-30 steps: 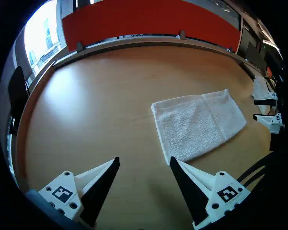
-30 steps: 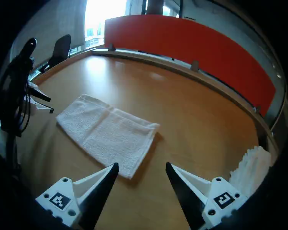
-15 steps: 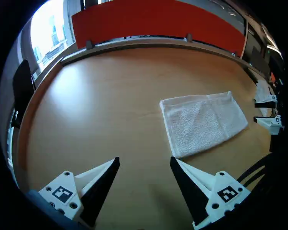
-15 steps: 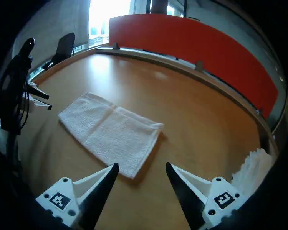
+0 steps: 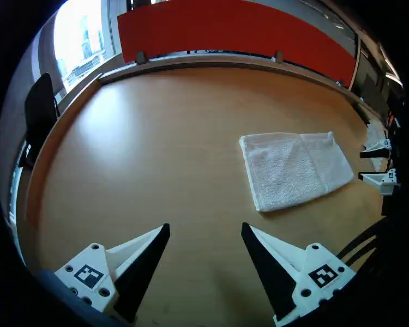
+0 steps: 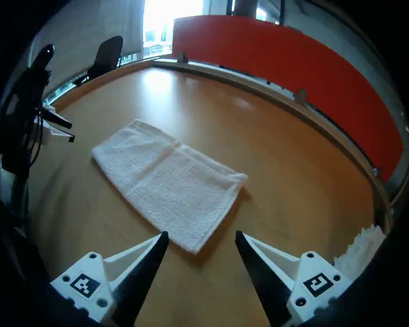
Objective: Fold towel
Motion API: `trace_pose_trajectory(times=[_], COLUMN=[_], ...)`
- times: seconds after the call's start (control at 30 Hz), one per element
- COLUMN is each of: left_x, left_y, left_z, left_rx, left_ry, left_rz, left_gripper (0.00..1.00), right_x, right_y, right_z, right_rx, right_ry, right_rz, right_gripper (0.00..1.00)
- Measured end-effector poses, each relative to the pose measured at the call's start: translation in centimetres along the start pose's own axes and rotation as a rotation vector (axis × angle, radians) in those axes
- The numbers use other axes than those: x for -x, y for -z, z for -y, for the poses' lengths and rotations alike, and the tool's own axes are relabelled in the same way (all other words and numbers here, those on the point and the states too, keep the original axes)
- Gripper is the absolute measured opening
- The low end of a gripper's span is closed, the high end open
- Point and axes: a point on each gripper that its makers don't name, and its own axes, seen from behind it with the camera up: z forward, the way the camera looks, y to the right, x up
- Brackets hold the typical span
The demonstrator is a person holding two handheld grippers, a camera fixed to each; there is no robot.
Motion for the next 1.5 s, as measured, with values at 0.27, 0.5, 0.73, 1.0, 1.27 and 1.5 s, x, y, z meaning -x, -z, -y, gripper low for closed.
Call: trace_pose_trajectory(times=[0.27,0.5,0.73,1.0,1.27,1.5], left_x=[0.7,1.3,1.5,1.5,1.4,1.3], left_y=[0.7,0.9,1.1,1.2,1.1,1.0], left_z=[0.2,0.4,0.6,0.5,0.7,0.7], left_rx=[-0.001,0.002,-0.002,0.005,0.005,0.007], left_ry=[0.006,0.014,0.014,0.013,0.015,0.009], left_rz=[0.002,0.007,0.008,0.007,0.008,0.008], left_gripper=[0.98,0.98,0.98,0.98,0.98,0.98], right_x=[1.2,2.1,2.5,3.0,3.1,3.0], right_y=[-0.6,-0.9,-1.0,-1.3,-1.5,-1.9], right_z=[0.5,0.7,0.6,0.2,0.3,0.4], right_rx=[-0.055,-0.095,-0.111,-0.130,-0.154,-0.163], right_ry=[0.056,0.104,0.107,0.089,0.072,0.069], right_rz=[0.047,0.086,0.108,0.128,0.142,0.142], right_gripper=[0.95,0.94,0.90,0.64,0.44,0.23])
